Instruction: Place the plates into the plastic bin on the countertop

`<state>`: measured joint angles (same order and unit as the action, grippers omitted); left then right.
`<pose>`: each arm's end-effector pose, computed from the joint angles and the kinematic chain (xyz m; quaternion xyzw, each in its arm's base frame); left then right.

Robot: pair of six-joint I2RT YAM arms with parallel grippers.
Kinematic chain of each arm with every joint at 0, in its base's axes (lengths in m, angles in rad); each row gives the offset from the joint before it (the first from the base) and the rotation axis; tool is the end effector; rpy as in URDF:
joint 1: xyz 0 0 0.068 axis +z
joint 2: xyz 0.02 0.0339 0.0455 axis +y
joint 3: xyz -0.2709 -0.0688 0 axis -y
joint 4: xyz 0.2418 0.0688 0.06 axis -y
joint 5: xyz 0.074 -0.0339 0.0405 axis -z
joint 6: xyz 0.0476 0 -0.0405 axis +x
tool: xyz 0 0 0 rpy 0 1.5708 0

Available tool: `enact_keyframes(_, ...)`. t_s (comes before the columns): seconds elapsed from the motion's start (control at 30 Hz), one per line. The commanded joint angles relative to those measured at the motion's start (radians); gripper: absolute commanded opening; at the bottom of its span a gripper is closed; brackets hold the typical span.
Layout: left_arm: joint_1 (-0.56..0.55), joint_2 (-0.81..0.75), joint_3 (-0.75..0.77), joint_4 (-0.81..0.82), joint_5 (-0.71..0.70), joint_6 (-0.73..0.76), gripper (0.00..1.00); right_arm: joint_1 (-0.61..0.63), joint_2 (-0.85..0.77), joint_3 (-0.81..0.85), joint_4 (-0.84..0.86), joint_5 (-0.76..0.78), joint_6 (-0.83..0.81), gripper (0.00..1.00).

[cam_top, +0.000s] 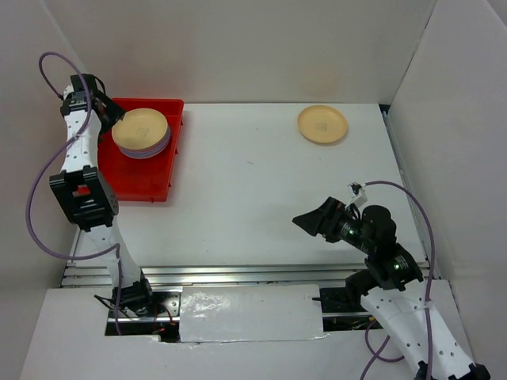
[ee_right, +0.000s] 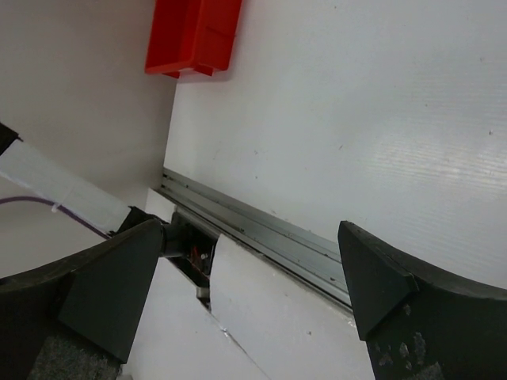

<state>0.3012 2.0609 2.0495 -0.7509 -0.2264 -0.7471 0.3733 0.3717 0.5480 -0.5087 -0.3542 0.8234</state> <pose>0.4524 0.1517 0.3266 -0.4957 0.7686 0.0149 0.4041 0.0939 0.0545 0.2747 0.0792 0.8042 0.4403 0.3912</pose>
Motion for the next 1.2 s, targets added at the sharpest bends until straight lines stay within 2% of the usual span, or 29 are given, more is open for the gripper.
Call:
enact_keyframes(0.0, -0.008, -0.172, 0.1, -0.05, 0.08, 0.055, 0.99, 0.006, 0.106, -0.019, 0.163, 0.003, -0.01, 1.0)
enact_keyframes(0.03, -0.008, -0.2, 0.091, -0.08, 0.152, 0.066, 0.99, 0.006, 0.143, -0.026, 0.235, 0.006, -0.003, 1.0)
enact_keyframes(0.1, -0.022, -0.304, 0.046, -0.108, 0.196, 0.119, 0.99, 0.0, 0.284, -0.019, 0.297, 0.032, 0.016, 1.0)
enact_keyframes(0.13, -0.042, -0.35, -0.027, -0.132, 0.202, 0.139, 0.99, -0.014, 0.396, -0.005, 0.333, 0.052, 0.032, 1.0)
enact_keyframes(0.2, -0.071, -0.519, -0.154, -0.114, 0.214, 0.208, 0.99, -0.034, 0.507, 0.054, 0.361, 0.127, 0.051, 1.0)
enact_keyframes(0.23, -0.103, -0.648, -0.307, -0.098, 0.219, 0.224, 0.99, -0.068, 0.615, 0.084, 0.374, 0.155, 0.072, 1.0)
enact_keyframes(0.3, -0.137, -0.779, -0.464, -0.042, 0.219, 0.236, 0.99, -0.12, 0.718, 0.177, 0.378, 0.229, 0.097, 1.0)
enact_keyframes(0.33, -0.164, -0.847, -0.63, -0.018, 0.217, 0.233, 0.99, -0.12, 0.816, 0.178, 0.386, 0.25, 0.123, 1.0)
enact_keyframes(0.37, -0.174, -0.971, -0.705, 0.028, 0.245, 0.221, 0.99, -0.205, 0.864, 0.24, 0.386, 0.279, 0.141, 1.0)
enact_keyframes(0.43, -0.207, -1.123, -0.924, 0.091, 0.3, 0.216, 0.99, -0.264, 1.022, 0.346, 0.381, 0.32, 0.181, 1.0)
enact_keyframes(0.53, -0.247, -1.223, -1.131, 0.209, 0.425, 0.245, 0.99, -0.339, 1.171, 0.498, 0.369, 0.351, 0.23, 1.0)
enact_keyframes(0.57, -0.276, -1.261, -1.175, 0.243, 0.443, 0.239, 0.99, -0.353, 1.269, 0.562, 0.381, 0.351, 0.25, 1.0)
enact_keyframes(0.63, -0.29, -1.251, -1.185, 0.236, 0.496, 0.242, 0.99, -0.396, 1.43, 0.657, 0.342, 0.33, 0.264, 1.0)
enact_keyframes(0.67, -0.322, -1.249, -1.178, 0.228, 0.501, 0.258, 0.99, -0.402, 1.476, 0.758, 0.319, 0.342, 0.263, 1.0)
enact_keyframes(0.73, -0.384, -1.249, -1.166, 0.191, 0.408, 0.256, 0.99, -0.416, 1.605, 0.849, 0.251, 0.378, 0.257, 1.0)
enact_keyframes(0.83, -0.453, -1.268, -1.161, 0.173, 0.357, 0.262, 0.99, -0.441, 1.712, 0.98, 0.21, 0.397, 0.255, 0.99)
enact_keyframes(1.0, -0.508, -1.286, -1.169, 0.188, 0.381, 0.261, 0.99, -0.478, 1.809, 1.098, 0.219, 0.389, 0.266, 0.98)
enact_keyframes(1.17, -0.51, -1.286, -1.167, 0.188, 0.406, 0.265, 0.99, -0.479, 1.951, 1.332, 0.055, 0.437, 0.243, 0.94)
